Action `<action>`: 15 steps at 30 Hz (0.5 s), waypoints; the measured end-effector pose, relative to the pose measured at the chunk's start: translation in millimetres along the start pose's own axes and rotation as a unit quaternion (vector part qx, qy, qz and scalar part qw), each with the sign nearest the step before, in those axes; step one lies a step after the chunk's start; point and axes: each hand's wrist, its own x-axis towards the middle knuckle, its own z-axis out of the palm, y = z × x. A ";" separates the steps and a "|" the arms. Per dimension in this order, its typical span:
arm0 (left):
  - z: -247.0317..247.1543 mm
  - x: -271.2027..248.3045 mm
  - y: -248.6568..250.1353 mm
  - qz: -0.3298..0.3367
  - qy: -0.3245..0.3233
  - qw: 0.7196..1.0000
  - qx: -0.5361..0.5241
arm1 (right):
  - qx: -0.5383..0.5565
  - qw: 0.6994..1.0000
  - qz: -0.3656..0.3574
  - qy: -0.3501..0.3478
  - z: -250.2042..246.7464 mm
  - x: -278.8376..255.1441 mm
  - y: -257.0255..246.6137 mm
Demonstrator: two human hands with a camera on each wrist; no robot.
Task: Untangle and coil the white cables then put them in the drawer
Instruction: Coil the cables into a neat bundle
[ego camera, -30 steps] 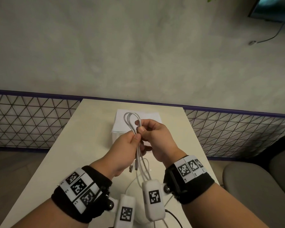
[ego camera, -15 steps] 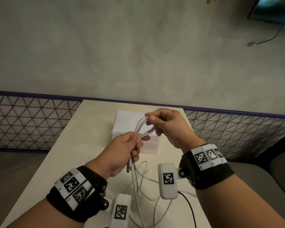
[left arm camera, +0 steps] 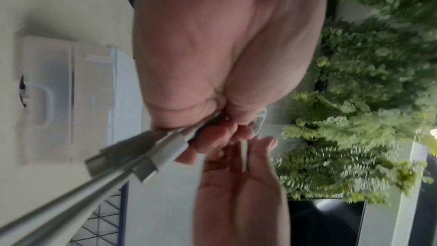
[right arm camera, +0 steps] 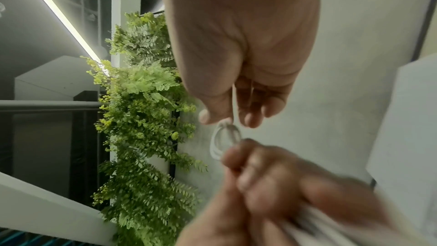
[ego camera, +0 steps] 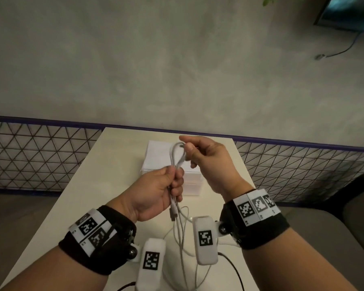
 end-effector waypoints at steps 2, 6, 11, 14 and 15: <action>-2.5 3.7 7.1 0.041 0.019 0.997 -0.061 | 0.042 0.997 0.049 -0.031 7.3 -9.3 13.1; -12.1 8.0 17.4 0.100 0.059 0.988 -0.098 | -0.040 0.974 0.104 -0.197 17.9 -34.2 37.2; -16.0 11.8 17.1 0.122 0.103 0.979 -0.128 | -0.074 0.972 0.116 -0.191 8.7 -38.6 34.9; -18.3 13.8 15.2 0.127 0.109 0.975 -0.143 | -0.156 0.974 0.088 -0.142 -2.4 -32.8 35.1; -18.6 15.0 15.2 0.129 0.114 0.974 -0.146 | -0.210 0.966 0.070 -0.133 -1.4 -32.1 36.5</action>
